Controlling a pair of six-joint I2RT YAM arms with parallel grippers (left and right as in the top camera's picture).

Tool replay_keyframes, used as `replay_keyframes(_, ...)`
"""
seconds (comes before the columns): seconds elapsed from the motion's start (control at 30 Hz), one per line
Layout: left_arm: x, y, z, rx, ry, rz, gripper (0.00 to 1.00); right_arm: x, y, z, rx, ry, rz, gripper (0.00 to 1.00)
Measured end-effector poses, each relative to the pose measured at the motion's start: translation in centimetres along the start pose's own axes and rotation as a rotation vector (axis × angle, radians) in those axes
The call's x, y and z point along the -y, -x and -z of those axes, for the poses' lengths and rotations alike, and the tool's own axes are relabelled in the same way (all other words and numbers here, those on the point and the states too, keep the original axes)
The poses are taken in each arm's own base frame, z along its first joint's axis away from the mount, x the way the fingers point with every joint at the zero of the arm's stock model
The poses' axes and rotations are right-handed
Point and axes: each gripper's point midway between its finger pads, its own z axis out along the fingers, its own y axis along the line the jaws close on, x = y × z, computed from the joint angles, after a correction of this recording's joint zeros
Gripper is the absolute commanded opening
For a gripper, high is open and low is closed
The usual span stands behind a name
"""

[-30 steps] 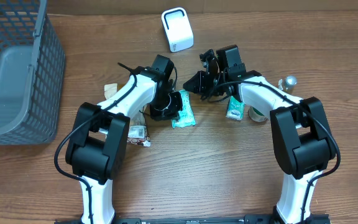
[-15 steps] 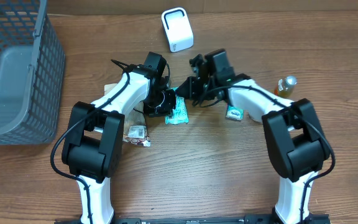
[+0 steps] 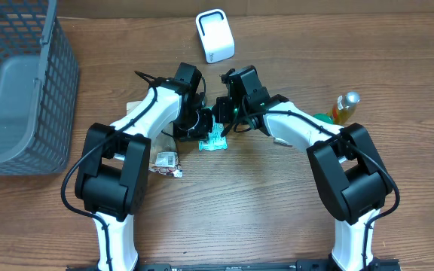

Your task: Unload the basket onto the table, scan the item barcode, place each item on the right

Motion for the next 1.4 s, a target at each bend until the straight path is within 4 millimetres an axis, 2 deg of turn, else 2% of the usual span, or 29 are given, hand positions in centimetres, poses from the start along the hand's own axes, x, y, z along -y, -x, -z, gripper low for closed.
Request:
replay_keyframes(0.17, 0.0, 0.0, 0.0, 0.000, 0.001, -0.001, 0.04, 0.3, -0.1, 0.0, 0.000, -0.022, -0.001, 0.04)
replay_keyframes(1.07, -0.2, 0.0, 0.0, -0.001, 0.012, -0.017, 0.04, 2.0, -4.6, 1.0, -0.204, -0.103, -0.116, 0.06)
replay_keyframes(1.2, -1.1, -0.2, 0.9, -0.024, 0.058, -0.018, 0.04, 1.8, -5.6, 1.6, -0.261, -0.083, -0.145, 0.08)
replay_keyframes(1.3, -1.7, 1.1, 2.2, -0.005, 0.072, -0.002, 0.06, 1.5, -5.6, 2.0, -0.279, -0.075, -0.151, 0.14)
replay_keyframes(1.4, -1.5, 3.3, 4.0, 0.056, 0.058, 0.001, 0.07, 0.6, -4.4, 2.6, -0.246, -0.047, -0.125, 0.21)
